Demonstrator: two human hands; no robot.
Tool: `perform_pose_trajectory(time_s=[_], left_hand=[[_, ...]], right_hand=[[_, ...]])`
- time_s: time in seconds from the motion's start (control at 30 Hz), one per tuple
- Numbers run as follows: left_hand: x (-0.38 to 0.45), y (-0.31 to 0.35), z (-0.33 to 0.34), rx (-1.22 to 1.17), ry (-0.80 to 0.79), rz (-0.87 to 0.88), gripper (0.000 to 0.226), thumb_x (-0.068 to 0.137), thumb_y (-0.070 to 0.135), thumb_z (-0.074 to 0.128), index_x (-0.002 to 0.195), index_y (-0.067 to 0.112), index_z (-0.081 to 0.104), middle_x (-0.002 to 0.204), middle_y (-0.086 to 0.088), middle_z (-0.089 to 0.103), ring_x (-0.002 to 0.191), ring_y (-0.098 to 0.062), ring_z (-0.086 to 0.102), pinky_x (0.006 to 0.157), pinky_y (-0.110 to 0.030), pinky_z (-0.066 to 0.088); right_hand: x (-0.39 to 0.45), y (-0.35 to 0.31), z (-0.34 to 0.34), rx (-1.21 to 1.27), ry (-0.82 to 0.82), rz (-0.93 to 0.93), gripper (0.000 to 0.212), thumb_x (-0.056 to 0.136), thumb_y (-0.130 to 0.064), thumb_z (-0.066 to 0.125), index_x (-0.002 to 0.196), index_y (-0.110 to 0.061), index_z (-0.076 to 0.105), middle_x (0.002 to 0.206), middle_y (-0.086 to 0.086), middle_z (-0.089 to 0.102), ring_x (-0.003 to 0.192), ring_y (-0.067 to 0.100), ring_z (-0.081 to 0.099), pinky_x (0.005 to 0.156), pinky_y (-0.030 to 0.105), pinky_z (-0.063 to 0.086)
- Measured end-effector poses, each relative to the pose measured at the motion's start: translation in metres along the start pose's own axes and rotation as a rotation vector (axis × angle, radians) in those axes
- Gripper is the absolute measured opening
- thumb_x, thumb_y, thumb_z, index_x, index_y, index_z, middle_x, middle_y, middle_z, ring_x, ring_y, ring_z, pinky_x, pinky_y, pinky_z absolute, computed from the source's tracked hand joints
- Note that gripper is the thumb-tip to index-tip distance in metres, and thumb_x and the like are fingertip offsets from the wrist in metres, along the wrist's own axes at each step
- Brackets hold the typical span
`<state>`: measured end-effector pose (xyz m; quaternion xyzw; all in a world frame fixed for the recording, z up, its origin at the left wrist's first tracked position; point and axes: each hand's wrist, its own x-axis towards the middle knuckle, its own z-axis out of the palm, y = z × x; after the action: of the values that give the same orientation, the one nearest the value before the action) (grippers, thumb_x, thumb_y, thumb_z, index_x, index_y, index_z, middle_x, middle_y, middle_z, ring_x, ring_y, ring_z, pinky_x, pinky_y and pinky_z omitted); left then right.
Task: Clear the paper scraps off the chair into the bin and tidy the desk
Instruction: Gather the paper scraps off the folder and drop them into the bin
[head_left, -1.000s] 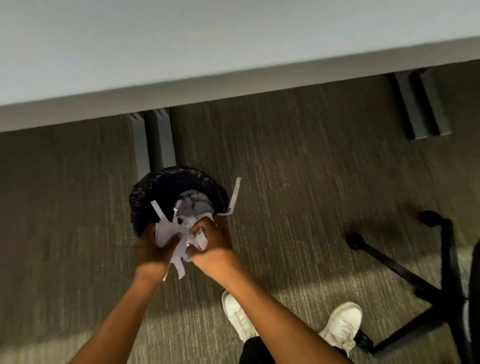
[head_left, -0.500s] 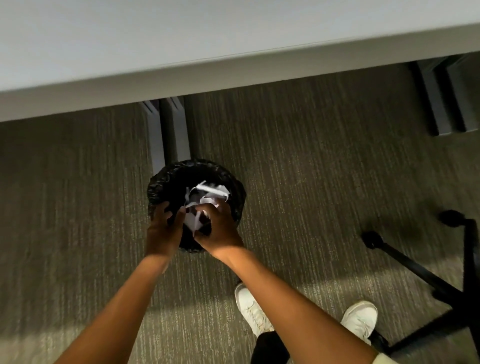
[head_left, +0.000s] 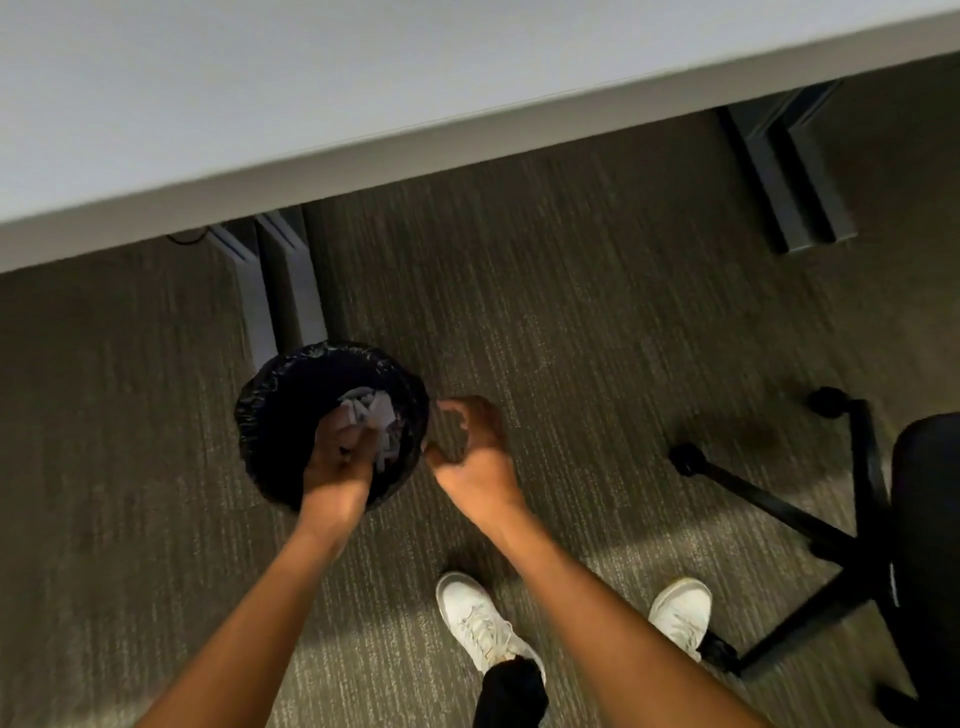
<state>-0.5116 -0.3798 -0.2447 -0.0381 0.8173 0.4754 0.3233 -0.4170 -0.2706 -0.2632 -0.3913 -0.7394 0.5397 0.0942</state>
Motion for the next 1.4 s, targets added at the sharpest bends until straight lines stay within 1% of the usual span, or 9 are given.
perform_pose_trajectory(time_s=[0.1, 0.3, 0.43, 0.5, 0.63, 0.9, 1.1, 1.23, 1.4], left_hand=[[-0.015, 0.016, 0.036, -0.035, -0.044, -0.019, 0.046, 0.096, 0.015, 0.054, 0.140, 0.012, 0.040, 0.141, -0.014, 0.051, 0.131, -0.032, 0.048, 0.112, -0.053, 0.036], [-0.053, 0.046, 0.108, 0.044, -0.186, 0.065, 0.038, 0.093, 0.045, 0.053, 0.128, 0.031, 0.049, 0.129, -0.004, 0.059, 0.121, -0.024, 0.056, 0.106, -0.053, 0.043], [-0.079, 0.057, 0.159, 0.082, -0.243, 0.147, 0.011, 0.094, 0.043, 0.053, 0.088, 0.044, 0.062, 0.098, 0.008, 0.064, 0.101, -0.018, 0.063, 0.096, -0.057, 0.049], [-0.093, 0.060, 0.182, 0.073, -0.281, 0.163, 0.011, 0.093, 0.043, 0.054, 0.098, 0.037, 0.063, 0.102, 0.011, 0.064, 0.107, -0.019, 0.063, 0.099, -0.054, 0.049], [-0.119, 0.066, 0.230, 0.124, -0.376, 0.172, 0.045, 0.089, 0.049, 0.055, 0.127, 0.026, 0.055, 0.119, 0.002, 0.063, 0.112, -0.014, 0.060, 0.103, -0.048, 0.048], [-0.157, 0.071, 0.317, 0.256, -0.549, 0.263, 0.049, 0.086, 0.054, 0.058, 0.128, 0.031, 0.053, 0.110, 0.012, 0.062, 0.100, 0.004, 0.060, 0.084, -0.017, 0.046], [-0.191, 0.069, 0.396, 0.340, -0.681, 0.360, 0.041, 0.088, 0.045, 0.060, 0.124, 0.026, 0.056, 0.105, 0.011, 0.064, 0.089, 0.016, 0.058, 0.074, -0.001, 0.044], [-0.218, 0.072, 0.443, 0.433, -0.778, 0.400, 0.049, 0.086, 0.056, 0.055, 0.128, 0.031, 0.052, 0.111, 0.016, 0.060, 0.098, 0.019, 0.054, 0.076, -0.009, 0.041], [-0.244, 0.071, 0.498, 0.506, -0.849, 0.444, 0.050, 0.088, 0.051, 0.057, 0.130, 0.025, 0.052, 0.117, 0.006, 0.061, 0.108, -0.002, 0.058, 0.085, -0.014, 0.043]], right_hand=[[-0.002, 0.008, -0.039, 0.027, 0.042, 0.048, 0.045, 0.077, -0.016, 0.074, 0.119, -0.015, 0.059, 0.122, 0.005, 0.056, 0.113, 0.017, 0.054, 0.095, 0.026, 0.046], [-0.013, 0.034, -0.114, 0.048, 0.152, 0.135, 0.051, 0.082, -0.037, 0.070, 0.126, -0.026, 0.049, 0.120, -0.002, 0.051, 0.112, 0.011, 0.049, 0.088, 0.013, 0.033], [-0.024, 0.055, -0.165, 0.079, 0.285, 0.121, 0.051, 0.082, -0.043, 0.069, 0.125, -0.028, 0.046, 0.122, -0.010, 0.046, 0.113, 0.009, 0.050, 0.095, 0.026, 0.043], [-0.031, 0.065, -0.189, 0.110, 0.329, 0.137, 0.052, 0.082, -0.043, 0.069, 0.127, -0.032, 0.045, 0.126, -0.012, 0.044, 0.115, 0.010, 0.051, 0.096, 0.031, 0.046], [-0.050, 0.090, -0.243, 0.146, 0.422, 0.182, 0.053, 0.081, -0.045, 0.070, 0.127, -0.036, 0.044, 0.130, -0.010, 0.046, 0.115, 0.010, 0.050, 0.097, 0.038, 0.047], [-0.090, 0.146, -0.346, 0.170, 0.572, 0.277, 0.056, 0.080, -0.052, 0.067, 0.127, -0.045, 0.039, 0.135, -0.016, 0.040, 0.121, 0.005, 0.046, 0.099, 0.034, 0.044], [-0.125, 0.193, -0.426, 0.145, 0.778, 0.367, 0.058, 0.082, -0.046, 0.069, 0.132, -0.033, 0.042, 0.134, -0.012, 0.042, 0.119, 0.008, 0.050, 0.099, 0.035, 0.046], [-0.148, 0.224, -0.469, 0.142, 0.888, 0.435, 0.059, 0.083, -0.044, 0.069, 0.133, -0.030, 0.041, 0.133, -0.013, 0.041, 0.119, 0.011, 0.049, 0.098, 0.034, 0.045], [-0.180, 0.261, -0.510, 0.149, 0.976, 0.538, 0.061, 0.081, -0.046, 0.069, 0.132, -0.032, 0.039, 0.135, -0.010, 0.041, 0.117, 0.011, 0.047, 0.099, 0.041, 0.047]])
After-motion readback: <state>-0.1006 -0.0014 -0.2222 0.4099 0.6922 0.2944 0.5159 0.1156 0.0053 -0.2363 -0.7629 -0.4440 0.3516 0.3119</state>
